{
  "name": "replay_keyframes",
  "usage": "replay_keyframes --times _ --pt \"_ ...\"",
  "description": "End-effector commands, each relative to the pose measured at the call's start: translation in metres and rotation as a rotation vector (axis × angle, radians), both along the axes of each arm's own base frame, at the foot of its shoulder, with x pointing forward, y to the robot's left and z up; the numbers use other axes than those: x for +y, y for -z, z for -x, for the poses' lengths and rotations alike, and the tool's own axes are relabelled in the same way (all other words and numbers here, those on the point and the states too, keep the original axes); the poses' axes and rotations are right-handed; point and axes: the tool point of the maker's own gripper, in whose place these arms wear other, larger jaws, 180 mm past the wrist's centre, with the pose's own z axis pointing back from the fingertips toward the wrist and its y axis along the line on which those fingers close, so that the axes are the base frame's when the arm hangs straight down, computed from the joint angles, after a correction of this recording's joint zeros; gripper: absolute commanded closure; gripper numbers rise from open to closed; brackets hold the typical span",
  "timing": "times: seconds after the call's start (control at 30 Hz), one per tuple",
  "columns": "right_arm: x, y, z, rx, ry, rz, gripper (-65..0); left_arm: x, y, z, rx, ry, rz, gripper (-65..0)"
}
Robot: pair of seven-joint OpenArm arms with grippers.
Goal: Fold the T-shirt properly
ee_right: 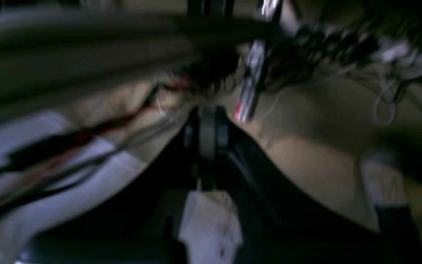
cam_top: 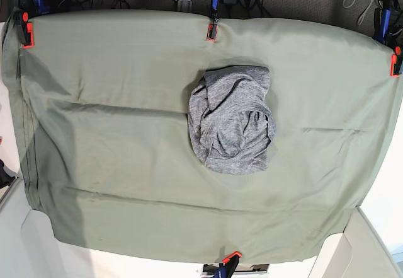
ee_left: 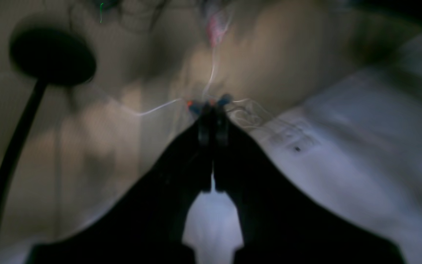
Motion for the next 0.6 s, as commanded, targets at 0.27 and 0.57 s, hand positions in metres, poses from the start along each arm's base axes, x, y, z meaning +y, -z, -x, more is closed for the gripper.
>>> replay_keyframes --times 0.27,0.57 --pt "-0.002 0.078 0.028 0.239 -0.117 0.106 0.0 -0.023 0.084 -0.038 0.079 0.08 -0.054 0.0" --pt "0.0 0.092 -0.01 0.236 -0.141 0.109 0.0 -0.054 0.116 -0.066 0.087 0.059 -0.061 0.0"
